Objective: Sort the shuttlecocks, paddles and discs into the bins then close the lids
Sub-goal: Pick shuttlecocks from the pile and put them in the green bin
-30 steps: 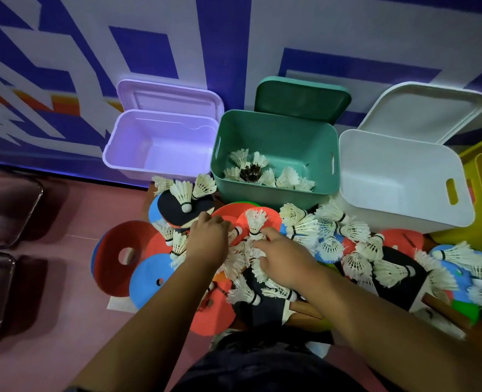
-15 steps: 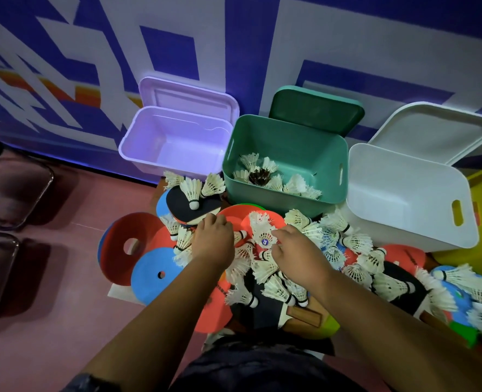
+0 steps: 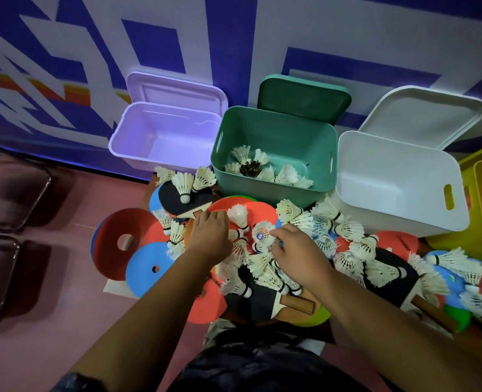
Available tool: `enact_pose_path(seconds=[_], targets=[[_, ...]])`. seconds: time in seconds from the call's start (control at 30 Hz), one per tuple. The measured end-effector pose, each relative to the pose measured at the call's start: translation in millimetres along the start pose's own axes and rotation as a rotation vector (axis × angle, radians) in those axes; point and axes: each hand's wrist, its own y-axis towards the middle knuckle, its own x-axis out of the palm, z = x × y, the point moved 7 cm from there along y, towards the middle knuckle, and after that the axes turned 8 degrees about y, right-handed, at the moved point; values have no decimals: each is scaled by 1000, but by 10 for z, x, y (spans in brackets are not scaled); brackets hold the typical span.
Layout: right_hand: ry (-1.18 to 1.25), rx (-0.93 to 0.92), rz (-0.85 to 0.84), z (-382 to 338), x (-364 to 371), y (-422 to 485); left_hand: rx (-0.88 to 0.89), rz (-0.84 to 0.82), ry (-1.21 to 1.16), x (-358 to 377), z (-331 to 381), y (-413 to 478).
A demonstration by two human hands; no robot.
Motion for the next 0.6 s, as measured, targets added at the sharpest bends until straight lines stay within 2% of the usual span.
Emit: enact_pose_path(seconds=[0.1,0.43,0.6], targets=[[58,12,31,12,-85,-40,-23,26,-178,-63,-48,17],[463,111,293,-47,-610,9,-191,88,-1166,-583,-188,-83],[597,96,454,-127,-1015,144,-197,110,-1320,-884,-204,-1]])
